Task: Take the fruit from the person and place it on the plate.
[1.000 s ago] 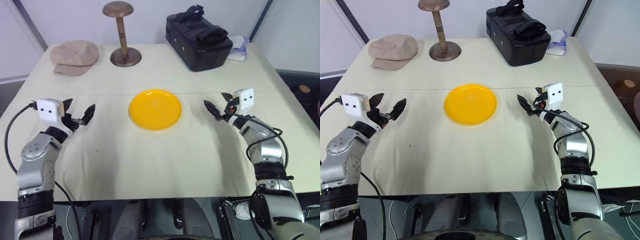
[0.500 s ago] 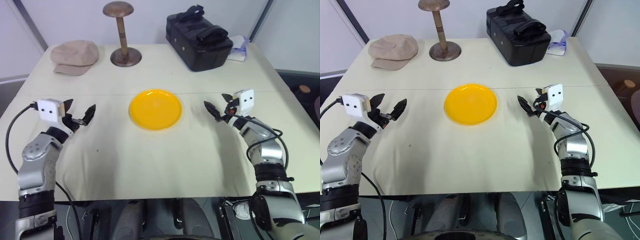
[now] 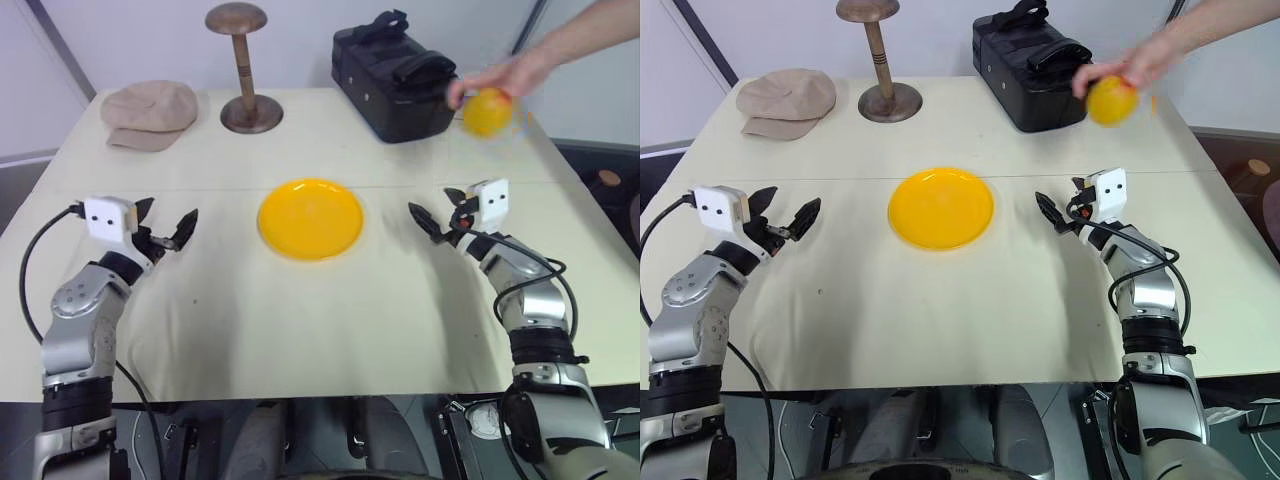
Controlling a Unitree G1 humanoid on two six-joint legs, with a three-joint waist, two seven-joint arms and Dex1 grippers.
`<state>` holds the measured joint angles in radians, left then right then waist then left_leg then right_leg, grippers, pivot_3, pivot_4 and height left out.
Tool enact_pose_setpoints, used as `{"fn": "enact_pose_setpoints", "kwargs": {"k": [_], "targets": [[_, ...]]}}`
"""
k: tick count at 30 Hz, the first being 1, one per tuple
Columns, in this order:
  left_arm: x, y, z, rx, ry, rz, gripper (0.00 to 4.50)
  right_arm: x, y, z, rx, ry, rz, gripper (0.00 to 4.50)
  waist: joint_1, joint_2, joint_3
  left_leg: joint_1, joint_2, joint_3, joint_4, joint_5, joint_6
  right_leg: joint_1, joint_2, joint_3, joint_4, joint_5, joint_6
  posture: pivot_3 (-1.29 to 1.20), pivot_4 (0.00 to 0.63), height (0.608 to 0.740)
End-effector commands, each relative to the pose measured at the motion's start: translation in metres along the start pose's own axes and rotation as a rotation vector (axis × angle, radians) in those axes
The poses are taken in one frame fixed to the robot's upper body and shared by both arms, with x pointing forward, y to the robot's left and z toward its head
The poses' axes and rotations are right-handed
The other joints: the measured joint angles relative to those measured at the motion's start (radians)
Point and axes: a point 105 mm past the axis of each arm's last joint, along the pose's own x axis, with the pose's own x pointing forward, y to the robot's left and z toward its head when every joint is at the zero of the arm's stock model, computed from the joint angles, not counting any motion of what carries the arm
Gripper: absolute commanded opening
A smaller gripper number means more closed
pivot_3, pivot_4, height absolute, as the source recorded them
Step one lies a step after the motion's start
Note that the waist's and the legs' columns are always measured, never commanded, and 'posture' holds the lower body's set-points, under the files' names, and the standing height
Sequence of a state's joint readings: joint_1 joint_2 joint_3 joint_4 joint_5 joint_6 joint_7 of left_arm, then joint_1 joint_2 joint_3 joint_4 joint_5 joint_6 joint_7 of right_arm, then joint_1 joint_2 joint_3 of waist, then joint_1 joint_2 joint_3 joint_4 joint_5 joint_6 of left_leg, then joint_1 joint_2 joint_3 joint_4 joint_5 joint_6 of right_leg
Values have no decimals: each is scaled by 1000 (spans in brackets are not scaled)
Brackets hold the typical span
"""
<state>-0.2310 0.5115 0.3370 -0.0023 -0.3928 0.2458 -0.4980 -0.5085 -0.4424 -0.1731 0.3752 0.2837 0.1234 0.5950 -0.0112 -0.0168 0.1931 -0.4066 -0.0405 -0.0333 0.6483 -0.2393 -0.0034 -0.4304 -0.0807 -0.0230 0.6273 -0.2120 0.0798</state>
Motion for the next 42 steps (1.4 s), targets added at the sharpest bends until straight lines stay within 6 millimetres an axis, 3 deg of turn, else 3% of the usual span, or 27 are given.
{"fn": "enact_pose_setpoints", "kwargs": {"k": [1, 9, 12, 18, 22, 30, 35, 42], "targets": [[-1, 2, 11, 33, -42, 4, 4467, -3, -5, 20, -28, -62, -14, 4500, 0, 0, 0, 0, 0, 0, 0, 0, 0, 0, 0, 0, 0, 0, 0, 0, 150, 740], [-1, 2, 11, 51, -35, -12, 4467, -2, -5, 20, -28, -61, -10, 4500, 0, 0, 0, 0, 0, 0, 0, 0, 0, 0, 0, 0, 0, 0, 0, 0, 150, 740], [-1, -16, 28, 35, -57, -161, 4467, -2, -4, 19, -28, -57, -8, 4500, 0, 0, 0, 0, 0, 0, 0, 0, 0, 0, 0, 0, 0, 0, 0, 0, 150, 740], [-18, -78, 85, -48, -103, -616, 4467, -3, -6, 19, -31, -51, -9, 4500, 0, 0, 0, -1, 0, 0, 0, 0, 0, 0, 0, 0, -1, -2, -3, 0, 150, 740], [-22, -96, 105, -94, -107, -766, 4467, -9, -8, 20, -39, -52, -21, 4500, -1, 0, 0, 0, 0, 0, 0, 0, 0, 0, 1, 0, -1, -2, -3, 0, 150, 740], [-6, -98, 111, -128, -131, -801, 4467, -45, -11, 55, 7, -153, -84, 4500, -3, 0, 0, 0, 0, 0, 0, 0, 0, 0, 3, 0, 0, -1, -1, 0, 150, 740], [1, -99, 107, -125, -126, -815, 4467, -43, -5, 84, 0, -239, -98, 4500, -3, 0, 0, 0, 1, 0, 0, 0, 0, 0, 3, 0, 0, -2, -3, 0, 150, 740], [0, -101, 107, -124, -123, -835, 4467, -32, 2, 110, 3, -301, -61, 4500, 0, 1, 0, 0, 0, 0, 0, 0, 0, 0, 3, 0, -1, -2, -3, 0, 150, 740]]}}
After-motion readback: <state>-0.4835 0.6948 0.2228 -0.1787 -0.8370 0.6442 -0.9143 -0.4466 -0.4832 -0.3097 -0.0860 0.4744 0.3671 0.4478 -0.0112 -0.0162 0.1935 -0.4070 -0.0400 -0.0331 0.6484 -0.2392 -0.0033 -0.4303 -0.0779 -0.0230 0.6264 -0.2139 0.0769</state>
